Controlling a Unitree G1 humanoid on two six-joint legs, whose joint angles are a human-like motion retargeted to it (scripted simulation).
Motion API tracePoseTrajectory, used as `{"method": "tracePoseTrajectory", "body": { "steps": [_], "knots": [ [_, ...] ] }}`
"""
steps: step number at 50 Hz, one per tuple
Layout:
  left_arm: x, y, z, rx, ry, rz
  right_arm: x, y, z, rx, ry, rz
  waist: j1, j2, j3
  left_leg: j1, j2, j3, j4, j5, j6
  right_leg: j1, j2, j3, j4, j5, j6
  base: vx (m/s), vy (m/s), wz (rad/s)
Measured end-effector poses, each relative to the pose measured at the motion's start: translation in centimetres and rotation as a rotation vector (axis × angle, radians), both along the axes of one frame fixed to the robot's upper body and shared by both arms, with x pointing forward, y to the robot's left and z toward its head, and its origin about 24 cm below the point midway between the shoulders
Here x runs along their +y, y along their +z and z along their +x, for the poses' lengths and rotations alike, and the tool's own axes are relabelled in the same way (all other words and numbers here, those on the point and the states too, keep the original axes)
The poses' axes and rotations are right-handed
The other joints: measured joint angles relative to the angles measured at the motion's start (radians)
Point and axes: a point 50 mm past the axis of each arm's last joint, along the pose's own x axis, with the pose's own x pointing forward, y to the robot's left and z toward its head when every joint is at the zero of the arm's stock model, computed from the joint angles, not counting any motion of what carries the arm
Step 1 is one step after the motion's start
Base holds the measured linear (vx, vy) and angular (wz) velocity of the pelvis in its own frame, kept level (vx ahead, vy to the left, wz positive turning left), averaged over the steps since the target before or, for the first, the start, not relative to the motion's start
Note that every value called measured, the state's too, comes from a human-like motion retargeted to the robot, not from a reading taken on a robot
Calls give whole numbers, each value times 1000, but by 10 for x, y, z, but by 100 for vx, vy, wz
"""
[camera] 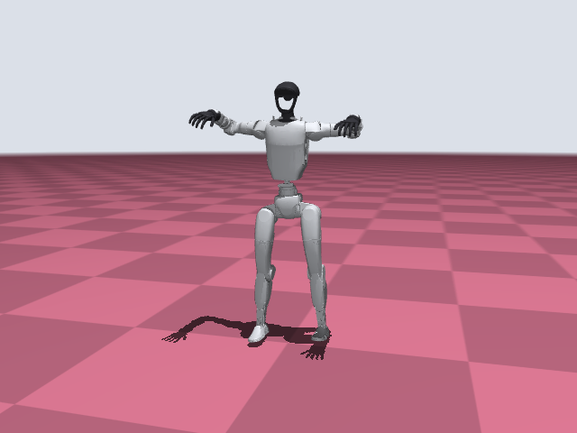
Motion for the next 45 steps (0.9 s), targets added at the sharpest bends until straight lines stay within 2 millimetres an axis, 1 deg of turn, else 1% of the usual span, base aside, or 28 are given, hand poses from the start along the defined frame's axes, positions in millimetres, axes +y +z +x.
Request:
{"method": "tracePoseTrajectory", "body": {
  "steps": [5,13,45],
  "knots": [
    [-2,-2,3,-2,-12,-9,-1,4,-7,-1,-16,-11,10,11,0,1,0,0,-1,-1,-1,0,0,0,0,-1,-2,0,0,0],
    [1,-5,4,-2,-4,-22,-4,7,-11,-8,-38,-21,16,19,-1,0,-1,2,0,-2,-1,0,-1,1,0,-3,0,0,0,0],
    [0,-4,6,-11,-4,-7,-2,10,-11,-4,-33,-38,17,19,-7,-1,3,2,-1,-3,-2,-1,2,-1,0,-8,1,0,0,0]
  ]
}}
